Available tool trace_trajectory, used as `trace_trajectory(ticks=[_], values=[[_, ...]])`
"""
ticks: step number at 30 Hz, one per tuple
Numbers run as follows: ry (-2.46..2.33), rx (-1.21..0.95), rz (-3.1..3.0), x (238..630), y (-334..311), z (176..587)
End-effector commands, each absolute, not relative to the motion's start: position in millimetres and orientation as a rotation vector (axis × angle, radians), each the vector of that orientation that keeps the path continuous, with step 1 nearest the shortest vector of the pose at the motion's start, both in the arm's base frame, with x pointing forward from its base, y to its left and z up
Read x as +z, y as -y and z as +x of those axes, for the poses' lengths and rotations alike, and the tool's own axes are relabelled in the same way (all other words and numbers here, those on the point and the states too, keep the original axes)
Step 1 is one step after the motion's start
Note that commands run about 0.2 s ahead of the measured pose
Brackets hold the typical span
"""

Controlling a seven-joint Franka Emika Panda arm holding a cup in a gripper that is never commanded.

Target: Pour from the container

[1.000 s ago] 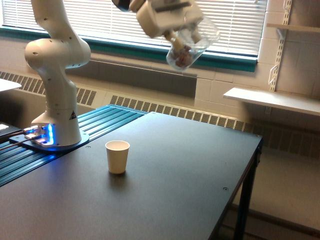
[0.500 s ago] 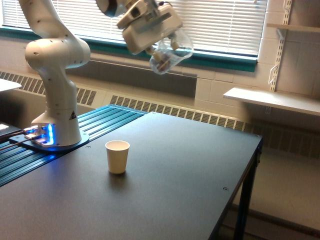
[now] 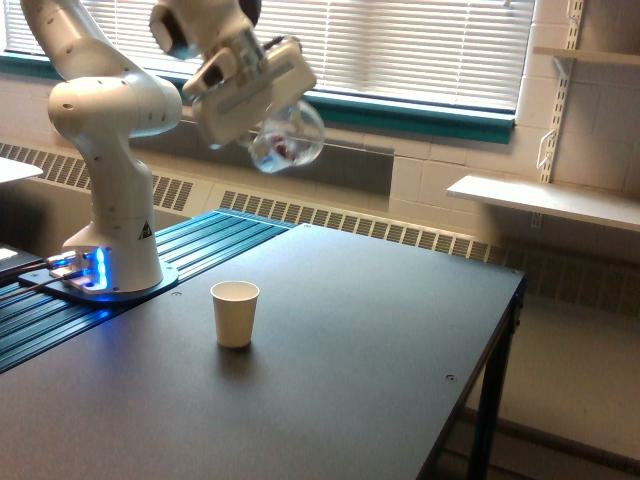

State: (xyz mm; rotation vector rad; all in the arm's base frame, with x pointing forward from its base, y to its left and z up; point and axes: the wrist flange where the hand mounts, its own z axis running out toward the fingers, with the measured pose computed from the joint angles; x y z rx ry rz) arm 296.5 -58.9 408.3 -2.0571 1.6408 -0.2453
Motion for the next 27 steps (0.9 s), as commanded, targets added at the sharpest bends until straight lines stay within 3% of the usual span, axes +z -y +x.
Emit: trace_trajectory(ticks=[1,27], values=[[-1.789,-0.103,-1.925,391.2,61.2,284.4],[-1.938,0.346,-1.749,340.0,50.0,276.0]])
